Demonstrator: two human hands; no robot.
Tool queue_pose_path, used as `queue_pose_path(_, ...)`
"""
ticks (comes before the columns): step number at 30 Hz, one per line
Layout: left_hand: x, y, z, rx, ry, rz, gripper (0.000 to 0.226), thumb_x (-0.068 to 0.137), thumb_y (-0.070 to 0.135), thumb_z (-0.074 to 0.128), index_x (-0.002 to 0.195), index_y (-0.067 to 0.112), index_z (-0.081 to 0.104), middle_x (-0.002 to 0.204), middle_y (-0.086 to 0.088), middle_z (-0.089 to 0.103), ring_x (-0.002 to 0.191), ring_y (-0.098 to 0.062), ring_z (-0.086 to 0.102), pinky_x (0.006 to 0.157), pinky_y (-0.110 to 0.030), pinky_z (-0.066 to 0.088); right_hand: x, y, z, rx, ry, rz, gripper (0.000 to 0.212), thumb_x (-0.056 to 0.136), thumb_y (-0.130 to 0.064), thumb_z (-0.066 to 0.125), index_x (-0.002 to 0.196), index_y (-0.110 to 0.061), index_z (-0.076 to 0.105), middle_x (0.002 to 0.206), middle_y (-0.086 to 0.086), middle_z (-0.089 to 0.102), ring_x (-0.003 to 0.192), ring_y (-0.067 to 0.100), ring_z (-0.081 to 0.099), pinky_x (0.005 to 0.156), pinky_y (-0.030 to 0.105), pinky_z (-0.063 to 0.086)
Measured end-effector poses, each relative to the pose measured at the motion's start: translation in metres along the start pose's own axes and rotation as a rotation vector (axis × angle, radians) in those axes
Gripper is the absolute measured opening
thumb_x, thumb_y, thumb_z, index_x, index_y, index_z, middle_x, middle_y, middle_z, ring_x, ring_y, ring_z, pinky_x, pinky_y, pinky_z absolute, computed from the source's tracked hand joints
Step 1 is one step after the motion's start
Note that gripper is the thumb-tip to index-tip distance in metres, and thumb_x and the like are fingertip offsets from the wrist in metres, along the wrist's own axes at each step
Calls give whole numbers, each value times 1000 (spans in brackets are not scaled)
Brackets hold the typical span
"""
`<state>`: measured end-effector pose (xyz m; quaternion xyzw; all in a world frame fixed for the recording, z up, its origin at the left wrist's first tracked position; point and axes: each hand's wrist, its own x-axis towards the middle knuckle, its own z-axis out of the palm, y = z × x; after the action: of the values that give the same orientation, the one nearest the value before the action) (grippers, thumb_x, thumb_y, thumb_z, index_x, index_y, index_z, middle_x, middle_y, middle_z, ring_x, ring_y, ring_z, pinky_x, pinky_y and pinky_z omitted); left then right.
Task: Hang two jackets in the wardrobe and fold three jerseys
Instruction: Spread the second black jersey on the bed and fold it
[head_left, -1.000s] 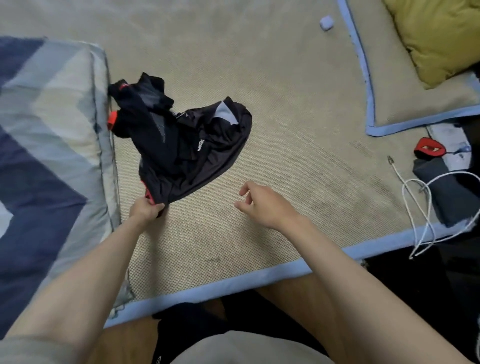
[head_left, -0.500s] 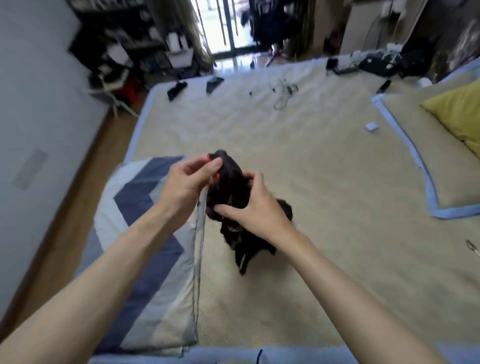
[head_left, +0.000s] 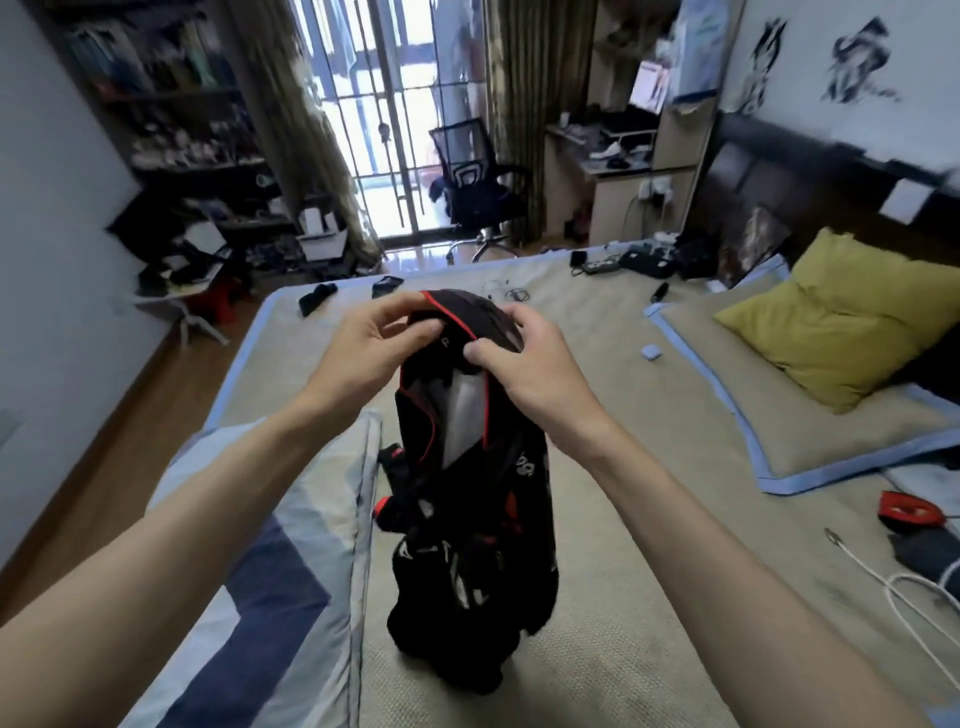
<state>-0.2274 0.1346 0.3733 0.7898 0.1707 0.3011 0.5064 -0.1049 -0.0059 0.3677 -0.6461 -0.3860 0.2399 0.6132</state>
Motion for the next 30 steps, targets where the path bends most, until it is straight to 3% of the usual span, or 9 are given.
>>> queue_pose_path(5,5,-18,-19,613,-92,251,64,68,-6,55,122,28,49,106,0,64,96,-22,63,81,-38,53,8,-34,-29,-380,140,-159,23,69,-10,68,83,-28,67,74,-16,66,72,1,62,69,17,45)
queue_pose_path(8,5,-24,-31,646,-183,169,61,70,-6,57,119,26,40,79,-2,60,71,-25,56,64,-42,45,6,-49,-41,-535,268,-161,15,71,-12,66,77,-26,68,76,-14,69,72,2,64,68,19,47)
queue_pose_path(11,13,-24,-50,667,-224,82,35,80,-7,57,107,16,59,83,-4,65,76,-22,57,67,-33,44,0,-54,-59,-797,344,-149,9,74,-23,64,81,-21,69,81,-4,71,80,18,63,74,28,49)
queue_pose_path(13,18,-13,-65,443,-289,-55,22,88,-6,56,93,9,72,85,-4,67,83,-17,57,73,-25,42,-5,-56,-75,-923,295,-86,17,79,-31,59,80,-16,68,78,0,66,80,19,59,71,31,44)
queue_pose_path(17,23,21,-82,147,-431,-203,19,72,12,54,71,15,73,76,-7,57,74,-14,53,70,-28,44,-10,-62,-100,-840,142,31,30,91,-19,50,65,-9,42,57,-2,38,53,-8,47,56,21,28)
queue_pose_path(19,30,34,-88,194,-471,-192,17,71,18,56,74,6,67,77,-11,53,71,-15,53,70,-30,44,-7,-63,-109,-819,145,11,30,93,-15,49,64,-12,42,55,-6,34,46,-4,43,56,29,24)
queue_pose_path(21,36,45,-92,267,-497,-184,40,72,34,61,88,-3,67,84,-14,59,80,-22,57,78,-43,38,-3,-61,-118,-802,129,-1,29,94,-14,49,67,-3,50,60,-1,38,50,4,37,59,33,24)
queue_pose_path(24,39,51,-94,338,-493,-142,30,84,42,67,98,18,77,96,-18,69,91,-26,61,82,-47,39,3,-55,-126,-670,39,34,26,92,-15,46,88,3,64,68,0,48,67,13,43,66,32,31)
queue_pose_path(30,21,46,-72,309,-422,-161,38,94,38,57,107,5,71,84,2,64,83,-8,62,75,-21,53,17,-33,-149,-330,-240,92,7,96,-5,62,98,-3,69,75,-1,62,66,6,59,61,14,45)
